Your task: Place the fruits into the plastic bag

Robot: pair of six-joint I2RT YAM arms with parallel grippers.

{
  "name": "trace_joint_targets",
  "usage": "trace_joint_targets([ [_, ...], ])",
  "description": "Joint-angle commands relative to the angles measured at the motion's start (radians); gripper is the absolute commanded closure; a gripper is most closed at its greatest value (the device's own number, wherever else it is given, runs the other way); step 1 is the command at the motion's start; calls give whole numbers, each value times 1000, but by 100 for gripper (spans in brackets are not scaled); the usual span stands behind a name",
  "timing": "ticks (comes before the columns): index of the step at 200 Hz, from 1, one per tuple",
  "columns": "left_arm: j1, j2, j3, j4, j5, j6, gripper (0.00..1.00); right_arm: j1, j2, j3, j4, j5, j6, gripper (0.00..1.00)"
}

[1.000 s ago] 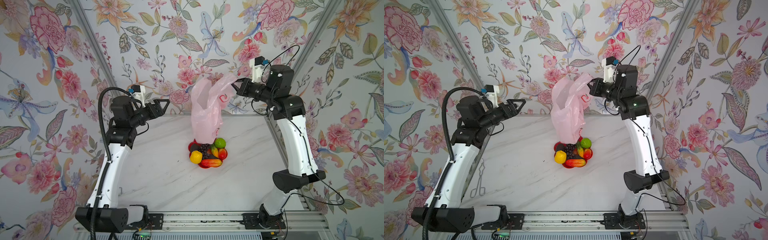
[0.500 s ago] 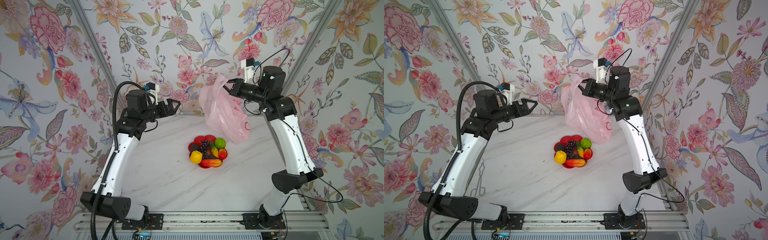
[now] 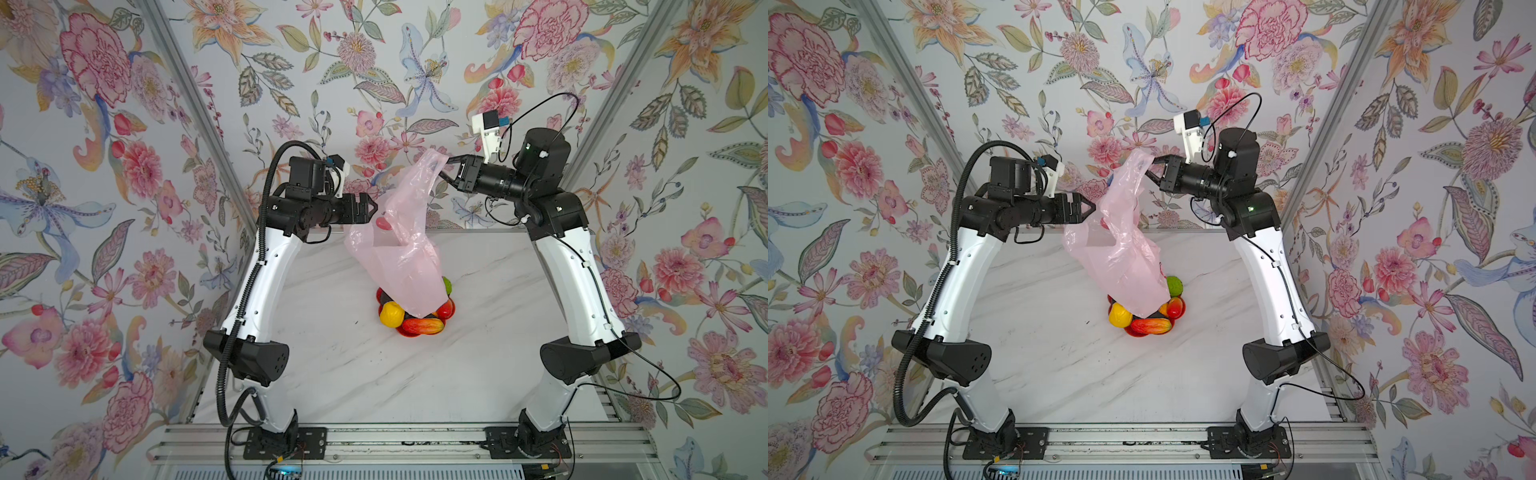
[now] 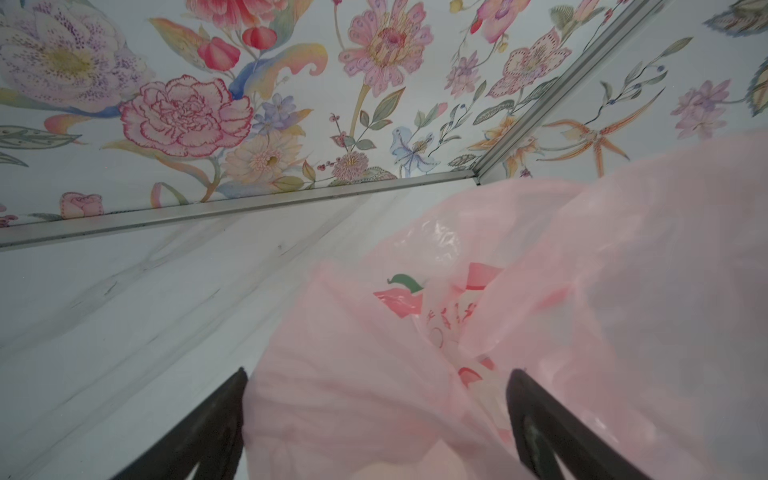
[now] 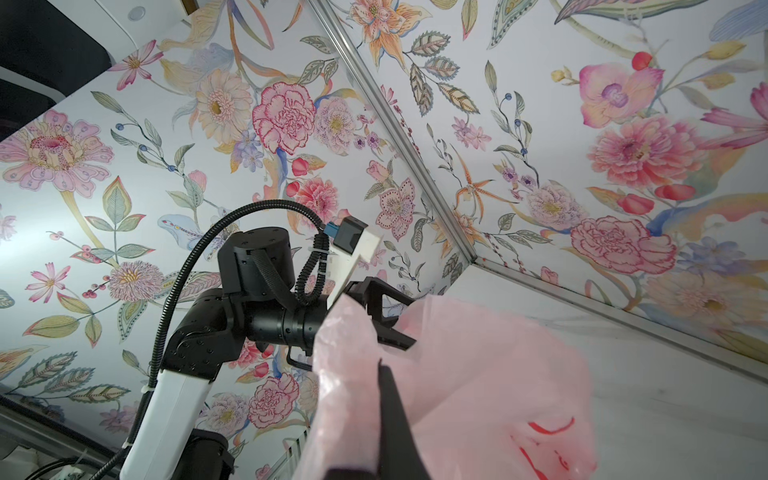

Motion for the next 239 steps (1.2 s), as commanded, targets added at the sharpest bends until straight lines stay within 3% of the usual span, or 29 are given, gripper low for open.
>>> trace_joint_targets([
  [1,-9,-4,3,-102,-21,25,19,8,-10,7,21,-14,-5,100],
  [18,-16,8,32,-134,-11,19,38,10,-33,-27,19,12,-32,100],
  [45,-22,35,98,-158,12,2,85,11,-66,-86,20,24,-59,100],
  [64,-22,50,110,-161,22,2,100,13,-87,-124,20,35,-77,100],
  [103,-19,38,153,-142,-74,-13,100,-16,-122,-207,18,62,-117,99],
  [121,-19,20,189,-77,-86,-31,100,-43,-128,-251,9,41,-97,81],
  [145,-19,-19,238,22,-94,-65,100,-79,-132,-239,-129,49,-127,33],
  [165,-14,-61,238,87,-103,-58,100,-135,-118,-207,-314,120,-108,18],
  [186,-15,-101,187,136,-102,-4,100,-189,-110,-236,-404,72,11,0],
  [205,-19,-132,115,159,-104,41,100,-156,-121,-255,-302,-33,161,1],
  [239,-21,-187,-28,245,-59,55,100,-48,-128,-353,-65,-71,367,1],
])
